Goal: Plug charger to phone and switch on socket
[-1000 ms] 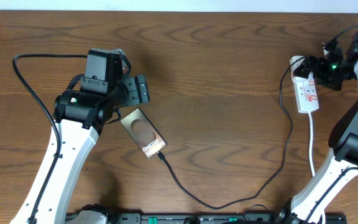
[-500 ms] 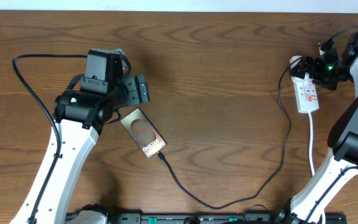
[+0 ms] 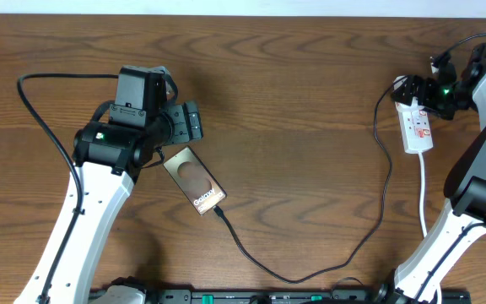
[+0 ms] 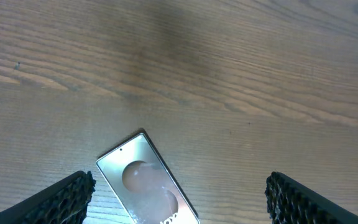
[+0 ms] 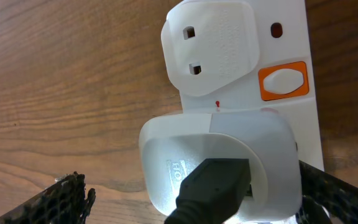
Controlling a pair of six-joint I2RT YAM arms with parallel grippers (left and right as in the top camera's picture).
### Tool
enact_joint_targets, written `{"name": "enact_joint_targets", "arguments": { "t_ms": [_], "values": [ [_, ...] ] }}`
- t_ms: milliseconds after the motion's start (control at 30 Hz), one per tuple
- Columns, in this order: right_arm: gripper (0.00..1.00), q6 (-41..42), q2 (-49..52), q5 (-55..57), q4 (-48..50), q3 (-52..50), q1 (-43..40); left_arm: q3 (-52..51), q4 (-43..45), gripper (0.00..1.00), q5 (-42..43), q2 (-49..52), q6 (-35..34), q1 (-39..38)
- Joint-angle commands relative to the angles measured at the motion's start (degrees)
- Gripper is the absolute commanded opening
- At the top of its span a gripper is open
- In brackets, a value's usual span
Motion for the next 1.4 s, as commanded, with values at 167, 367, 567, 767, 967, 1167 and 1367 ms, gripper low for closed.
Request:
{"name": "enact_joint_targets", "arguments": {
  "t_ms": [167, 367, 567, 767, 967, 1167, 1367],
  "values": [
    [0.99, 2.4, 4.0, 2.5, -3.8, 0.0, 1.6, 0.8, -0.2, 0.91, -0.6, 0.4, 0.5, -0.1],
    [0.99, 1.5, 4.0, 6.4, -8.7, 8.1, 1.5, 0.8, -0.2, 0.90, -0.6, 0.4, 0.5, -0.1],
    [0.99, 1.0, 4.0, 6.8, -8.7, 8.8, 1.5, 0.8, -0.2, 0.90, -0.6, 0.4, 0.5, -0.1],
    [0.99, 1.0, 4.0, 6.1, -9.3, 8.7, 1.6, 0.8, -0.2, 0.90, -0.6, 0.4, 0.5, -0.1],
    [0.99, 1.0, 4.0, 0.9, -8.9, 8.1, 2.0, 0.8, -0.2, 0.91, -0.6, 0.4, 0.5, -0.1],
    [0.99, 1.1, 4.0, -1.4, -7.8, 6.8, 2.7, 0.8, -1.0, 0.91, -0.6, 0.4, 0.5, -0.1],
    [0.99, 1.0, 4.1, -3.5, -7.9, 6.0, 2.8, 0.8, -1.0, 0.91, -0.6, 0.4, 0.5, -0.1]
  ]
}}
